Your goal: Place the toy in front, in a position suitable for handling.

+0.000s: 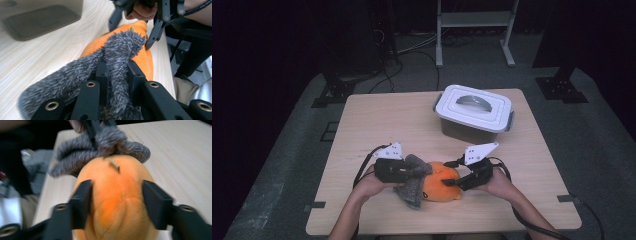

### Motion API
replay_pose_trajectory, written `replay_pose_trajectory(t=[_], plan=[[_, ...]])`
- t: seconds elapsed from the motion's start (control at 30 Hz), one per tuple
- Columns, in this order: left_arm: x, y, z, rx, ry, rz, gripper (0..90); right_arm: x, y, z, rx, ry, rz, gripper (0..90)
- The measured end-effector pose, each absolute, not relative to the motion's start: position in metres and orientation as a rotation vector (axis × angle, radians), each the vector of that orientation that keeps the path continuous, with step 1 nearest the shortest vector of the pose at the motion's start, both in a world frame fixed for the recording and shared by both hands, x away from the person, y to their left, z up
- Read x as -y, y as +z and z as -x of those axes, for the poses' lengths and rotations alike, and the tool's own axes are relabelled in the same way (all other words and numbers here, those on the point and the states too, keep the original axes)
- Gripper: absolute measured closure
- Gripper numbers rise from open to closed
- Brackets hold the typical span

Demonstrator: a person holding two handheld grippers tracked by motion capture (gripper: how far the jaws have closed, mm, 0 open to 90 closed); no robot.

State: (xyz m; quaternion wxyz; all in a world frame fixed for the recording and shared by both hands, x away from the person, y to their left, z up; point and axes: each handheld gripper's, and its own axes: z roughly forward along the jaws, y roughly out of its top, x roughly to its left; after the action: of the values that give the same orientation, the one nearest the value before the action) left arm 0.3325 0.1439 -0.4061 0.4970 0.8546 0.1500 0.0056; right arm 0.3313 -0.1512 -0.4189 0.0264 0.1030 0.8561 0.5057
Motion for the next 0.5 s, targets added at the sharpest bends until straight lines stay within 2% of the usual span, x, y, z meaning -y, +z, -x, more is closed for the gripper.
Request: replay_pose_trajectory(t=[0.1, 0.2, 0.23, 0.33, 0.37, 0.5], plan=[[-0.141, -0.404, -0.331, -0.343, 0.012, -2.083, 74.9, 0.149, -0.414, -0.333, -2.656, 1.533, -0.350, 25.8], [-0.140, -0.401, -0.331, -0.348, 0.042, -2.105, 75.0, 0.140, -0.421, -0.336, -2.699, 1.469, -0.371, 23.4], [-0.140, -0.400, -0.331, -0.355, 0.051, -2.110, 75.0, 0.138, -0.424, -0.336, -2.704, 1.469, -0.387, 25.8], [-0.144, -0.397, -0.334, -0.368, 0.058, -2.091, 75.3, 0.137, -0.423, -0.336, -2.667, 1.471, -0.343, 45.8], [-0.145, -0.395, -0.334, -0.367, 0.067, -2.090, 75.3, 0.138, -0.422, -0.334, -2.638, 1.483, -0.314, 49.6], [-0.147, -0.385, -0.335, -0.376, 0.111, -2.069, 75.3, 0.137, -0.420, -0.335, -2.579, 1.496, -0.272, 55.0]])
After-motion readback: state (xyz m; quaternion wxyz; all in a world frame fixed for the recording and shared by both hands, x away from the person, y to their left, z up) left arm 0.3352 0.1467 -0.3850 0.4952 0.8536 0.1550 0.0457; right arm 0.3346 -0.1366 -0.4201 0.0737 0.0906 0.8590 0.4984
